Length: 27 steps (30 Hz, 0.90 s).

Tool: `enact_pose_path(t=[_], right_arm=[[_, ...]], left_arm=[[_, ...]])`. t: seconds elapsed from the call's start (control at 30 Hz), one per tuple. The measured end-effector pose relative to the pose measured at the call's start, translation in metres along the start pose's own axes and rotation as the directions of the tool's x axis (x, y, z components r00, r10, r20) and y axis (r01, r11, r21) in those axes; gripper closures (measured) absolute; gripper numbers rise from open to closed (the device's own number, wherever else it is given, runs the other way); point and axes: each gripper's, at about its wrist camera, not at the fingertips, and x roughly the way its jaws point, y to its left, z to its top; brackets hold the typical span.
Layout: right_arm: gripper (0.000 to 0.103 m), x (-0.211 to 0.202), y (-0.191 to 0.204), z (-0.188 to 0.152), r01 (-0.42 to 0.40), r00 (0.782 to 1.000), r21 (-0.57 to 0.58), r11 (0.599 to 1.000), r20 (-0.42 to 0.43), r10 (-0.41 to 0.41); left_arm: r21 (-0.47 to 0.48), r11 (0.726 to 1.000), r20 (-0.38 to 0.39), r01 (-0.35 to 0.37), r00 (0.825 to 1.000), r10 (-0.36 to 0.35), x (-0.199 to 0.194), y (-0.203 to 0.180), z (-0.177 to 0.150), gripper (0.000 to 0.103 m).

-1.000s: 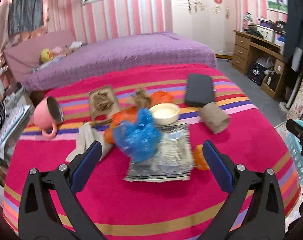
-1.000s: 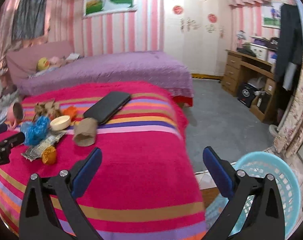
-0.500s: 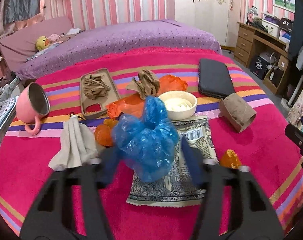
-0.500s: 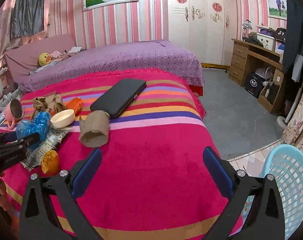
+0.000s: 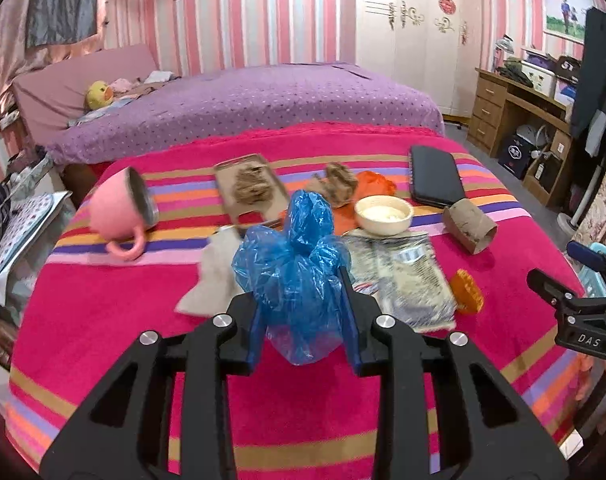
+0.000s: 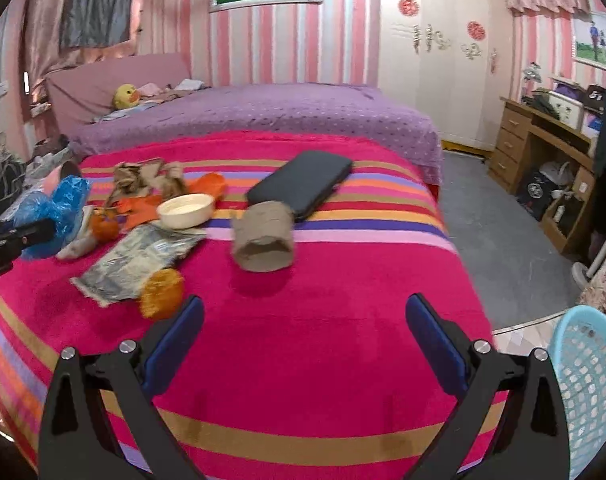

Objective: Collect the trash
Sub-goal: 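Grasp the blue plastic bag with the left tool while the right tool grasps the orange peel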

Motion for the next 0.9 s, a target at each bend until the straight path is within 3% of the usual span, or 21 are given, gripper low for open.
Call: enact_pose_path(t=[0.37, 0.53, 0.6, 0.7, 0.8, 0.9], right_arm=[[0.006, 0.014, 0.054, -0.006, -0.081, 0.995, -0.098, 0.992, -0.074, 0.074], [0.031, 0.036, 0.07, -0.001, -0.136, 0.984, -0.117, 0.984, -0.131, 0.12], [0.048, 0.044, 0.075, 0.001, -0.161, 0.978, -0.121, 0.979, -0.152, 0.142], [0.064, 0.045, 0.081, 0.002, -0.184, 0.975, -0.133, 0.974, -0.15, 0.163], [0.072, 0.042, 0.081, 0.002, -0.206, 0.972, -0.132, 0.97, -0.14, 0.187], [0.073, 0.037, 0.074, 0.002, -0.184, 0.978, -0.143, 0.973, -0.122, 0.167]], left_arm=[[-0.071, 0.997, -0.069, -0.031, 0.997, 0.026, 0.004, 0.036, -0.021, 0.073], [-0.068, 0.997, -0.085, -0.023, 0.996, 0.017, 0.01, 0.037, -0.024, 0.073], [-0.066, 0.998, -0.09, -0.019, 0.996, 0.013, 0.012, 0.037, -0.025, 0.073], [-0.051, 0.998, -0.088, -0.026, 0.996, 0.022, 0.013, 0.034, -0.024, 0.073], [-0.055, 0.998, -0.082, -0.023, 0.996, 0.019, 0.013, 0.033, -0.023, 0.073], [-0.047, 0.999, -0.074, -0.023, 0.997, 0.019, 0.01, 0.029, -0.022, 0.073]])
